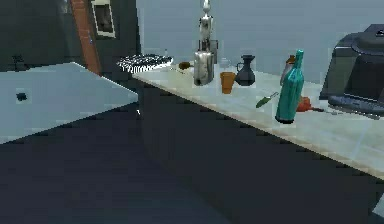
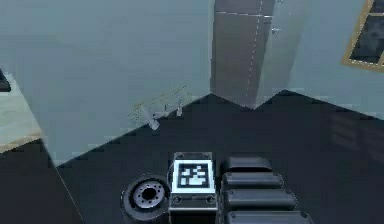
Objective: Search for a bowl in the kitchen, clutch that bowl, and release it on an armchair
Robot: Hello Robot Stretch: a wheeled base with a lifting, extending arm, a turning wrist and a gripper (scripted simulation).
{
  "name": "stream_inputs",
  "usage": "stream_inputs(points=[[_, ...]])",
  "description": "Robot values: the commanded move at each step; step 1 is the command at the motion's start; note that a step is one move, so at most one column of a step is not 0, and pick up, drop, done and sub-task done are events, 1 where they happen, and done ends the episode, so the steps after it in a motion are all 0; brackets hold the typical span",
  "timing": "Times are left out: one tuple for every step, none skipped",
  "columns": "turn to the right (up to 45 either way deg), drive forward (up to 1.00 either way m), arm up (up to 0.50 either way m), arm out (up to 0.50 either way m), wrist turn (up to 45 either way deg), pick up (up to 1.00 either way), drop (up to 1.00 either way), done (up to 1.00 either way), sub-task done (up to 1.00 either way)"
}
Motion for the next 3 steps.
stream_inputs(points=[[-33.0, 0.00, 0.00, 0.00, 0.0, 0.00, 0.00, 0.00, 0.00], [0.0, 1.00, 0.00, 0.00, 0.0, 0.00, 0.00, 0.00, 0.00], [0.0, 1.00, 0.00, 0.00, 0.0, 0.00, 0.00, 0.00, 0.00]])
